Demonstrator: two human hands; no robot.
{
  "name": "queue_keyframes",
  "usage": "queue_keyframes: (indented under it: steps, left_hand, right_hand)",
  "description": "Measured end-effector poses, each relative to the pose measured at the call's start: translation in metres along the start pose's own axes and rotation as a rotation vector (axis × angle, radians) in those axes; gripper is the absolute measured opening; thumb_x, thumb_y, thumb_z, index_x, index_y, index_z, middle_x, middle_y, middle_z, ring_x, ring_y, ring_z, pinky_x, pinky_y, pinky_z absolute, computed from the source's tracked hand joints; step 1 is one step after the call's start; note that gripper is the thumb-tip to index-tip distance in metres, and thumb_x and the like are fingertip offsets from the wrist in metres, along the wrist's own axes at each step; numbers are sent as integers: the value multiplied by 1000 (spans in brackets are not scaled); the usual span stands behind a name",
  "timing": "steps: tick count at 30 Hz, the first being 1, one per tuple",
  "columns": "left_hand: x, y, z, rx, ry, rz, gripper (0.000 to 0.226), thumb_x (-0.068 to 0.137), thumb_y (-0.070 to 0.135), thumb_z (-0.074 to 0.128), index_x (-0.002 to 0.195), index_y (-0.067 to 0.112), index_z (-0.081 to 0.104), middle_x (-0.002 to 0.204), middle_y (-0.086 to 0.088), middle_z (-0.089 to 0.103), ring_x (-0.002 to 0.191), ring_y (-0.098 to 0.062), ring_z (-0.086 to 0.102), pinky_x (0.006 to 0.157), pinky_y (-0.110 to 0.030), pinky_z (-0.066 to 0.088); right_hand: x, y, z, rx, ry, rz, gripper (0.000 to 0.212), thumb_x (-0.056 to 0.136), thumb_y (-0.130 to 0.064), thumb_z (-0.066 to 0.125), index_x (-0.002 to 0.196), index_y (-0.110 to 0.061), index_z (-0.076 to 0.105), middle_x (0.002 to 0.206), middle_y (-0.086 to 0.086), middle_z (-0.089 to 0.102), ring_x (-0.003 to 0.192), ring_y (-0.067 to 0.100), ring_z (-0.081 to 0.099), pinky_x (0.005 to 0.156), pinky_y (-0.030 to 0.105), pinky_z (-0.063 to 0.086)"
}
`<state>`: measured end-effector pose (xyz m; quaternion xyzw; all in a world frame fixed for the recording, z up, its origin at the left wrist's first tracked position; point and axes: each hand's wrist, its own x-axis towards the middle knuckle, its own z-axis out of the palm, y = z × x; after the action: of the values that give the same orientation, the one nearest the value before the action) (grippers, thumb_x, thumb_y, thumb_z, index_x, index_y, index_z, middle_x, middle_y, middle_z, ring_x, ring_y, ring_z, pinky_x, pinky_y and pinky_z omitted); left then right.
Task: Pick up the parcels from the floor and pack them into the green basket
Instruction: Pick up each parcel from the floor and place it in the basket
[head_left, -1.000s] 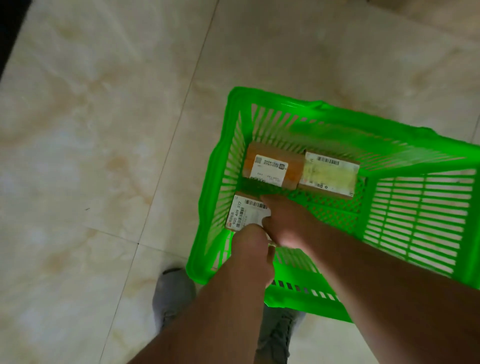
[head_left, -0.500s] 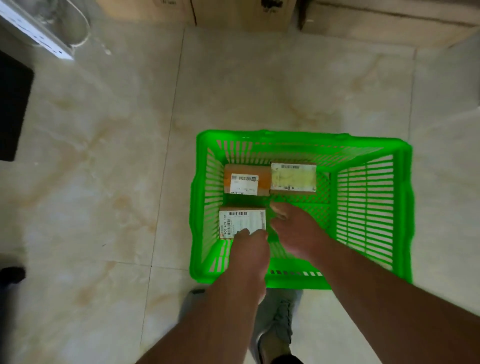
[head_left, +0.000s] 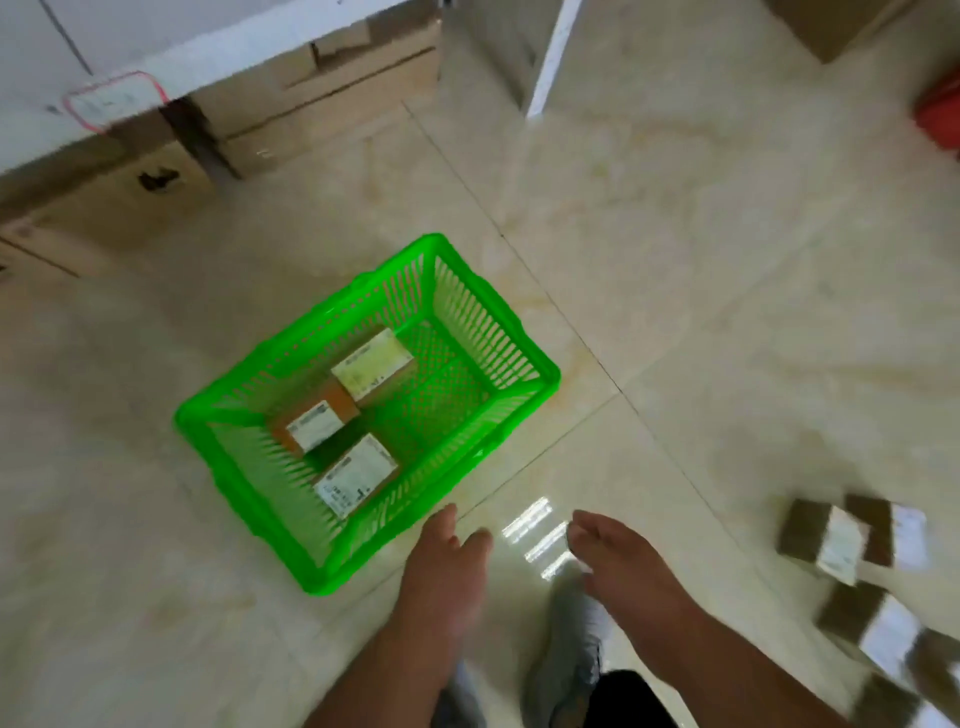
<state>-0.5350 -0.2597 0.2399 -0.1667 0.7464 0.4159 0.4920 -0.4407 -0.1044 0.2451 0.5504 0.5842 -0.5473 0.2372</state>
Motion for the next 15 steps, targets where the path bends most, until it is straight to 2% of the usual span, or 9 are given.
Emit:
queue_keyframes:
  steps: [2,5,6,8,11,13,15]
  left_hand:
    - [-10,2,26,91,-43,8,58,100,28,57,154,20,38,156,-5,46,139,-20,47,101,-27,38]
    - [-24,3,71,171,-95,5,60,98,30,56,155,23,38,157,-4,45,138,-19,48,98,-24,34]
    - [-29,4,88,187,-107,7,60,97,30,56,155,24,38,157,-3,45,138,-19,48,97,-25,35]
    - [-38,4,123,251,-135,12,60,97,30,57,154,26,39,157,-2,46,138,-20,48,102,-29,38]
    - [-54,1,182,356,-183,41,60,98,29,56,155,24,38,158,-1,44,140,-20,46,102,-27,34]
    - [-68,-3,226,421,-213,54,60,99,30,55,155,23,37,159,1,42,141,-20,45,105,-30,34]
    - [-84,-9,271,488,-225,54,61,98,33,55,156,25,36,158,3,43,138,-22,48,109,-35,38]
  right_hand:
    - [-11,26,-23,55,41,32,32,95,-31,66,126,-24,64,131,-2,65,126,18,58,116,45,40]
    - [-18,63,-51,116,108,64,54,81,-50,66,126,-21,66,132,2,66,128,23,58,115,47,40]
    - [-22,74,-64,153,109,91,43,81,-49,66,117,-24,67,124,0,68,124,26,60,112,48,43]
    - [-26,97,-90,201,109,120,5,94,-35,62,97,-31,62,101,-7,65,111,28,64,106,50,49]
    - [-28,143,-129,300,134,124,7,100,-30,57,95,-34,57,91,-15,59,99,18,59,103,48,51]
    - [-31,177,-156,392,164,140,9,99,-32,57,108,-35,56,99,-11,60,101,17,59,103,47,51]
    - [-36,212,-184,492,193,149,12,98,-35,57,110,-35,57,104,-8,61,102,17,60,102,46,52]
